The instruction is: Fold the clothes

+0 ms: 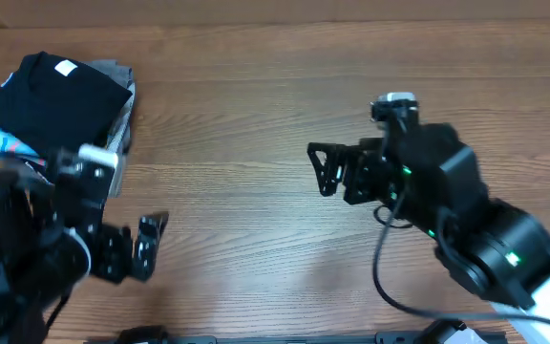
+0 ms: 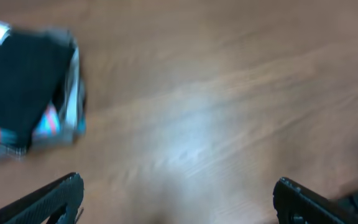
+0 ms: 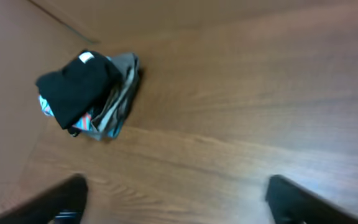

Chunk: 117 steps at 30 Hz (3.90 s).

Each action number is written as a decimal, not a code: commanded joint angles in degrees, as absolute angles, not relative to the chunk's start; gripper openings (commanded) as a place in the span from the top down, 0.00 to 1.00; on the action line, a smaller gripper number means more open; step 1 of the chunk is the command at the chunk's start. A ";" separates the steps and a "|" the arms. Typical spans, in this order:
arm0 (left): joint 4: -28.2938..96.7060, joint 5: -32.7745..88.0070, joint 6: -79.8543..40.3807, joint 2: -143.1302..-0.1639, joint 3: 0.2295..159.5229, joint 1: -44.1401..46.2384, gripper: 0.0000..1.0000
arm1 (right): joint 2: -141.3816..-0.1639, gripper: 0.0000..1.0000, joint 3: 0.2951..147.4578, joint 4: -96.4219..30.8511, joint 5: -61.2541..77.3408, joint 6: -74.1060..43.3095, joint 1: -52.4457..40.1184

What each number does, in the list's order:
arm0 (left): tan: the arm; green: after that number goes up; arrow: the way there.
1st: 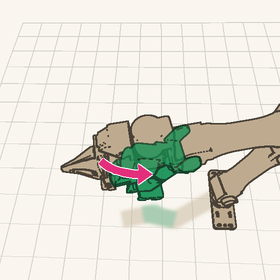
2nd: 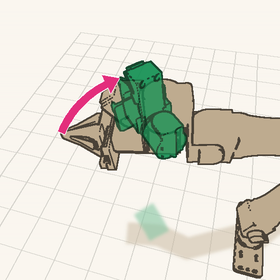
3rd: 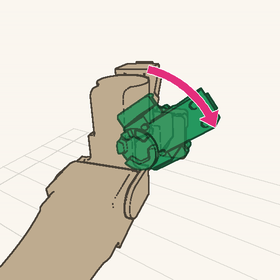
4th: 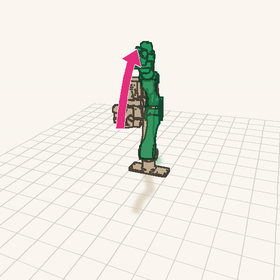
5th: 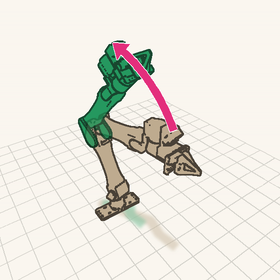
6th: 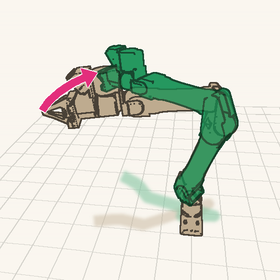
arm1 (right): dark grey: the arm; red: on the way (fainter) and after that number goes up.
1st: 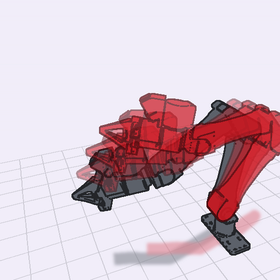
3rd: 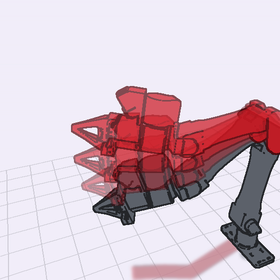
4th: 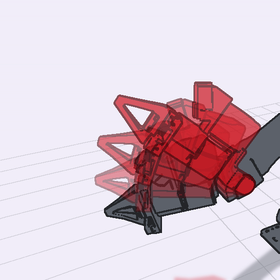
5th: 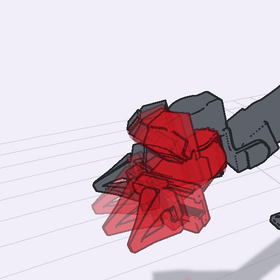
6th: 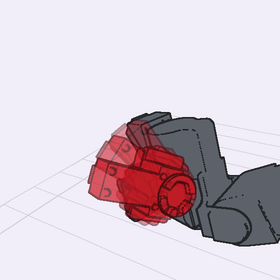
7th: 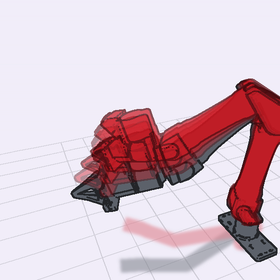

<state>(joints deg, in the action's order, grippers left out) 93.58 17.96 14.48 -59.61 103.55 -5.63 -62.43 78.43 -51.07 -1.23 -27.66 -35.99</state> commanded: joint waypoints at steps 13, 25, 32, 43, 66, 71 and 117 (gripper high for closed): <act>95.81 14.41 11.73 -57.36 103.68 -5.37 0.00 | -55.61 0.00 79.68 -60.23 -4.91 -25.04 -35.81; 95.79 14.41 11.73 -57.39 103.66 -5.37 0.00 | -61.32 0.00 79.61 -65.58 -4.91 -25.02 -35.83; 95.81 14.41 11.73 -57.36 103.66 -5.37 0.00 | -55.70 0.00 78.89 -58.67 -11.46 -20.62 -31.20; 95.81 14.41 11.73 -57.36 103.66 -5.37 0.00 | -37.36 0.00 64.18 -42.06 -1.78 -11.53 -7.99; 95.81 14.41 11.73 -57.36 103.66 -5.37 0.00 | -0.21 0.00 11.92 -26.59 0.23 -12.01 -4.43; 95.81 14.41 11.73 -57.36 103.68 -5.37 0.00 | -0.21 0.00 6.39 -21.39 0.12 -11.92 -4.43; 38.00 21.23 10.72 -27.03 50.43 -0.56 0.00 | -0.23 0.00 6.33 -20.93 0.14 -11.97 -4.43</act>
<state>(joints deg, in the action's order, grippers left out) 42.37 19.33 12.19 -34.22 60.77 -1.98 -0.84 6.61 -21.39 -0.19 -11.99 -4.62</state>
